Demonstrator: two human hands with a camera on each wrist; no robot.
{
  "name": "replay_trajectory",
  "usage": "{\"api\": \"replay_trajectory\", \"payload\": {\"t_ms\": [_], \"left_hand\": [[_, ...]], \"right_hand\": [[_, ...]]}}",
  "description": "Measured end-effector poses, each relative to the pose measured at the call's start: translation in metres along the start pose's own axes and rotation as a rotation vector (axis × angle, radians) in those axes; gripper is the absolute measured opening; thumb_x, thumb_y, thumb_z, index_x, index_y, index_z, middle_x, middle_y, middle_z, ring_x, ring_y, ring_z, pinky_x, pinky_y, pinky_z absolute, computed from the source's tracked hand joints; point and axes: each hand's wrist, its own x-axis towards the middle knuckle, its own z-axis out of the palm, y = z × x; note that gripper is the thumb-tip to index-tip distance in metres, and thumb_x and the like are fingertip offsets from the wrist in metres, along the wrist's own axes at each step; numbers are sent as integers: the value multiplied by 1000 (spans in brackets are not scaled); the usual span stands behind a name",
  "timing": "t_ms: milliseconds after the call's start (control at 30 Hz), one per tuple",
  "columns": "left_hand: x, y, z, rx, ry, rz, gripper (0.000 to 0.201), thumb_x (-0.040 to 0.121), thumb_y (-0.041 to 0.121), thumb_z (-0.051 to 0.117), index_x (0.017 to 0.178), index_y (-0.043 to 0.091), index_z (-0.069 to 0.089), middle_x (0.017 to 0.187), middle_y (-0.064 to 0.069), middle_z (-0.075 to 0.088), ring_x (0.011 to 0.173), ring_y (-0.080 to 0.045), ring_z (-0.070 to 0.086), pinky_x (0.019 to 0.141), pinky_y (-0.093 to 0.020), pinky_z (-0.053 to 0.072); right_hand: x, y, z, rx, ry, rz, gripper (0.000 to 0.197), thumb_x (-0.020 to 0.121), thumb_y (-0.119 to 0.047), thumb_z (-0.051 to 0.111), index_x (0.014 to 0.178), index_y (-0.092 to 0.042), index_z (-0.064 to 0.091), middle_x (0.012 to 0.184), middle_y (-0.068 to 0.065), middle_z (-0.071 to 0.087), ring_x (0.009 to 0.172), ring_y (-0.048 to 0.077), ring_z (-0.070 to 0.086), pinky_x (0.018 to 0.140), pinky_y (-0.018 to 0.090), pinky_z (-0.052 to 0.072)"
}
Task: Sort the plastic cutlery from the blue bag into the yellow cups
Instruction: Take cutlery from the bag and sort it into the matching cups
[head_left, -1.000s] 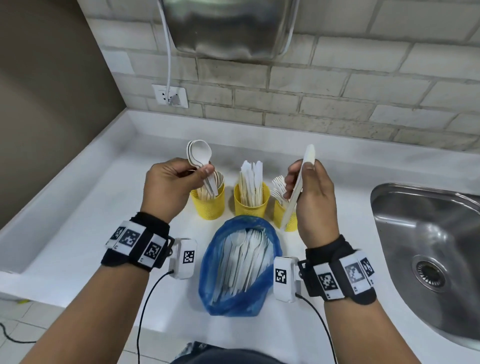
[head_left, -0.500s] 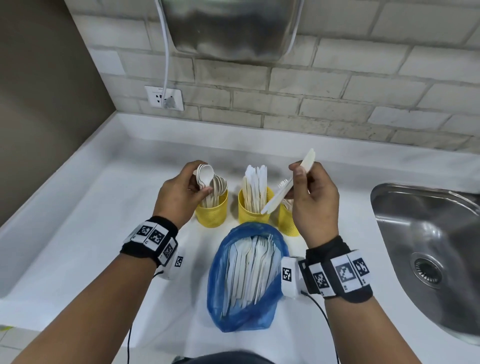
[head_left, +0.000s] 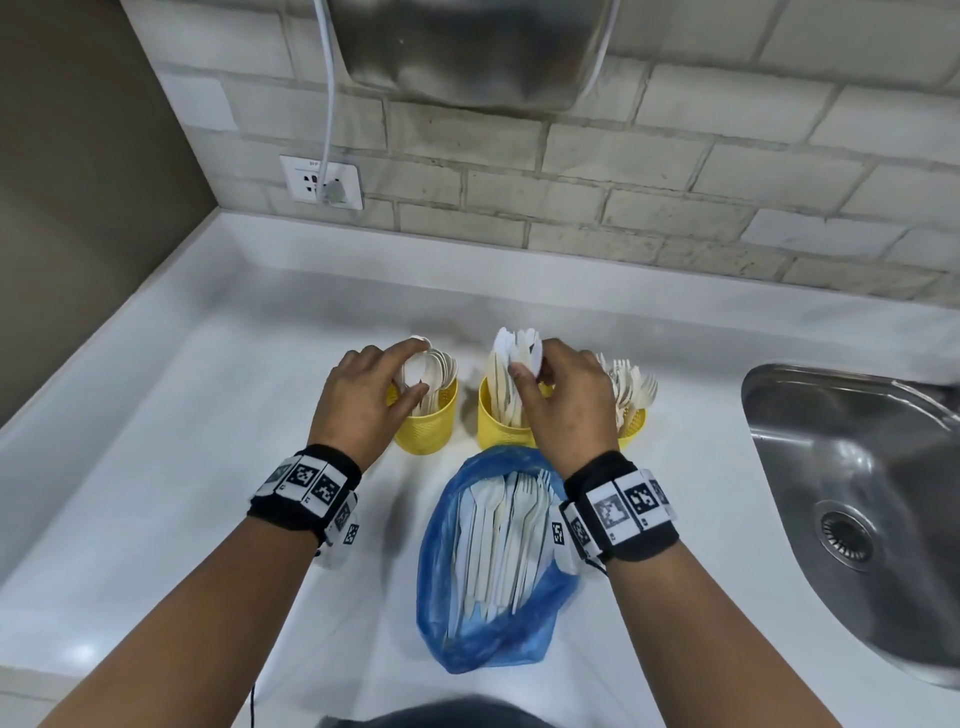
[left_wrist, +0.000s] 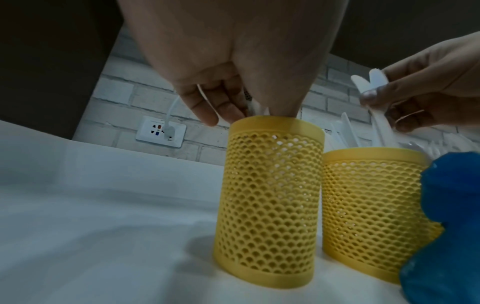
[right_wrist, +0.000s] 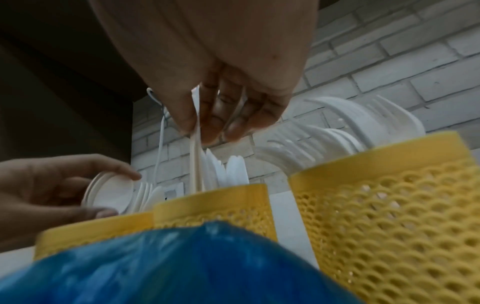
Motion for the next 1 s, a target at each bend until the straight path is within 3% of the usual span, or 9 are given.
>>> {"api": "replay_trajectory", "payload": {"t_ms": [133,233,333,433,533,700,867,933,1000], "left_hand": [[-5,0,3,22,31,-7,40,94,41,70,133,37,64,112,-2,51,102,-23,47,92,-39,48],[-5,5,0,-12,70,-49,37,94,44,68,131,39,66,124,-6,41,114,-24,40,98,-37,46],[-2,10,-4,-36,80,-43,55,91,45,69,143,34,54,138,-9,35,127,-27,37,106,-41,44],[5,11,-5,-50,-3,-10,86,84,52,74,157,31,34,155,-11,27,143,-31,28,115,-42,33],[10,8,-1,87,-149,46,102,78,71,61,161,25,24,166,-8,24,151,-32,22,123,-45,24],[12,7,1,186,-263,49,107,73,81,41,161,23,24,167,-5,28,152,-28,27,125,-44,24],[7,10,-3,7,-230,-50,117,70,68,78,162,36,14,168,-8,19,151,-30,25,121,-49,31],[3,10,-3,-160,-205,-126,126,65,56,90,161,40,9,163,-8,25,148,-25,31,119,-42,34],[0,10,-1,-270,-189,-210,131,65,43,95,161,41,7,154,-6,36,140,-20,40,109,-30,36]], "right_hand": [[-6,3,9,-229,-47,-10,26,86,-30,79,81,-8,66,85,8,64,88,33,52,74,47,51],[-8,3,6,-322,-57,-19,40,81,-34,79,109,-7,71,114,13,58,110,36,49,92,49,49],[-3,-3,4,-316,-104,-86,67,90,-43,65,144,-6,51,151,17,43,145,36,33,120,50,32],[7,-14,4,-363,-239,-139,74,102,-43,44,161,-5,22,171,15,12,160,29,3,129,47,5],[13,-18,10,-445,-361,-156,73,107,-45,31,163,-4,8,172,15,-2,159,26,-7,129,46,-3],[23,-14,14,-459,-524,-159,68,109,-43,30,160,1,18,168,21,20,158,30,13,129,41,7],[20,-20,-2,-329,-431,-149,63,106,-42,40,157,-4,33,165,17,28,155,33,19,127,45,19],[6,-24,-12,-274,-234,-177,51,102,-36,46,144,-7,52,144,15,49,135,32,43,110,47,42],[-11,-24,-21,-200,-116,-146,35,99,-28,48,126,-10,62,115,9,58,104,27,58,82,43,54]]}}
